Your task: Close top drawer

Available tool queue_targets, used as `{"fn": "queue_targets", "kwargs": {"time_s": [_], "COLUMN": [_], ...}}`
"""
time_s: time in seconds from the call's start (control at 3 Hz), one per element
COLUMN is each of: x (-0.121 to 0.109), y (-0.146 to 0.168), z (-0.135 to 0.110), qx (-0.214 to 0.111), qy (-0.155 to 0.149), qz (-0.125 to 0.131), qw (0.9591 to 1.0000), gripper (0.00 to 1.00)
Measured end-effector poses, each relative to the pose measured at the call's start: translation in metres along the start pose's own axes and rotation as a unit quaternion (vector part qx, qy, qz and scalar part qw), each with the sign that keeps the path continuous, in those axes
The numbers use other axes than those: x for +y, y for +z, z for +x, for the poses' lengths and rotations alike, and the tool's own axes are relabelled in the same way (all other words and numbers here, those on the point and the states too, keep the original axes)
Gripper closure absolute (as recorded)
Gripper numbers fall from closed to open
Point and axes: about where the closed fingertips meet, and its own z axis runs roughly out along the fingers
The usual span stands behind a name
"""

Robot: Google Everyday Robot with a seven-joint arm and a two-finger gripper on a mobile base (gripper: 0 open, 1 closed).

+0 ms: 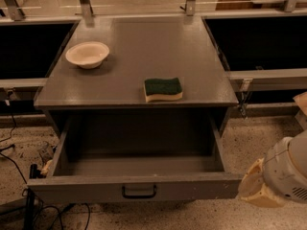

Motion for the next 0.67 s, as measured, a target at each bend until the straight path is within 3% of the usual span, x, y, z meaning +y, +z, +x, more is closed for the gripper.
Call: {"fn": "queue_targets", "kwargs": {"time_s": [0.33, 0.67], "x": [0.011, 0.018], "y": [0.024, 0.06], "z": [0.005, 0.013], "qx": [0.004, 0.032], "qy": [-0.003, -0.012], "qz": [-0.018, -0.042], "qw": [0.9998, 0.9985], "gripper": [1.0, 1.0]}}
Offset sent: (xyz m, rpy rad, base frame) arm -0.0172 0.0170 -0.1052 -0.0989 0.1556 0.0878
